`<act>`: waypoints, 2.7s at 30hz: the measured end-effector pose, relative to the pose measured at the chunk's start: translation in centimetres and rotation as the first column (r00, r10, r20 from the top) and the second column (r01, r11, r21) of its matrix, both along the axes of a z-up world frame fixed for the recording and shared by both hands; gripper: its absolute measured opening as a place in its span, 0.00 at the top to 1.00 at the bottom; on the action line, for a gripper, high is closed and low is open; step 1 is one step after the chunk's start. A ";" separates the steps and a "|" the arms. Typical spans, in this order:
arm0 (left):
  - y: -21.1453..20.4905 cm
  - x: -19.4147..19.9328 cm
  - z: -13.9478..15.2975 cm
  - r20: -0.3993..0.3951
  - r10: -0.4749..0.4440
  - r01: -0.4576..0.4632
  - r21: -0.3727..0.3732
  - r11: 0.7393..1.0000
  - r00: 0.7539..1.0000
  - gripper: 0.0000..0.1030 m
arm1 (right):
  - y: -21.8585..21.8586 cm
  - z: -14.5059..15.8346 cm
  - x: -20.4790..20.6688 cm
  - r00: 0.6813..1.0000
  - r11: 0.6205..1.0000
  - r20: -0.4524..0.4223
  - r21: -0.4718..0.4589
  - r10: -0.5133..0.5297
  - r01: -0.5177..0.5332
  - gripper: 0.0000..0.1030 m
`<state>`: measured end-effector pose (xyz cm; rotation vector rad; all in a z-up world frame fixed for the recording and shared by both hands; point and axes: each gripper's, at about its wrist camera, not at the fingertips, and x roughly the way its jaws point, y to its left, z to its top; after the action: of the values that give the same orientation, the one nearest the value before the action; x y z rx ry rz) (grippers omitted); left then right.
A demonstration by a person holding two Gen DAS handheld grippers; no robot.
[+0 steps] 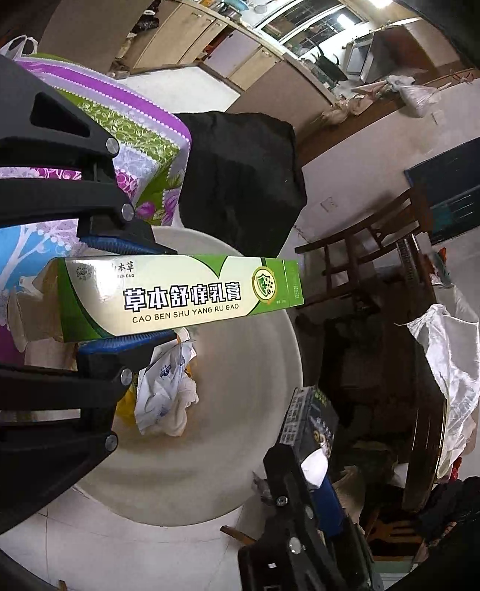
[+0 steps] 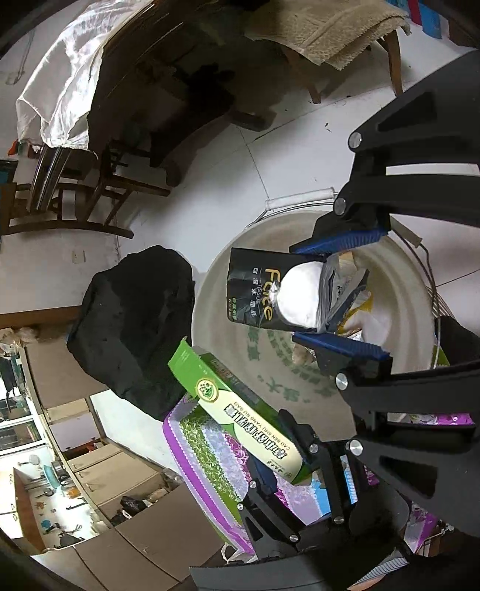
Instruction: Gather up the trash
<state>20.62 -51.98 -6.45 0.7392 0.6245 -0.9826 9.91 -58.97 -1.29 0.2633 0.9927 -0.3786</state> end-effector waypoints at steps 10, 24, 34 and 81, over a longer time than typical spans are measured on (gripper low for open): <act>1.2 1.6 -0.6 0.019 0.040 -0.040 -0.015 0.999 0.999 0.44 | -0.4 -1.0 0.5 1.000 1.000 -0.002 -0.019 -0.020 0.020 0.49; 4.6 0.7 0.3 -0.028 0.050 -0.053 -0.103 0.993 0.998 0.44 | 1.5 -2.7 -1.1 0.998 0.999 -0.039 -0.013 -0.039 0.038 0.45; 15.1 -5.2 3.6 -0.048 0.047 -0.064 -0.459 0.886 0.998 0.05 | 10.9 1.3 -11.5 0.943 0.948 0.322 -0.267 -0.082 0.174 0.05; 28.2 -19.3 3.9 0.035 0.121 -0.086 -0.512 0.855 0.992 0.05 | 23.3 -0.5 -25.3 0.815 0.875 0.493 -0.194 -0.304 0.444 0.05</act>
<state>1.34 -23.76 -2.56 0.2600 0.3150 -0.9626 -15.37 -35.69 -1.78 0.2561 0.4045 -0.7912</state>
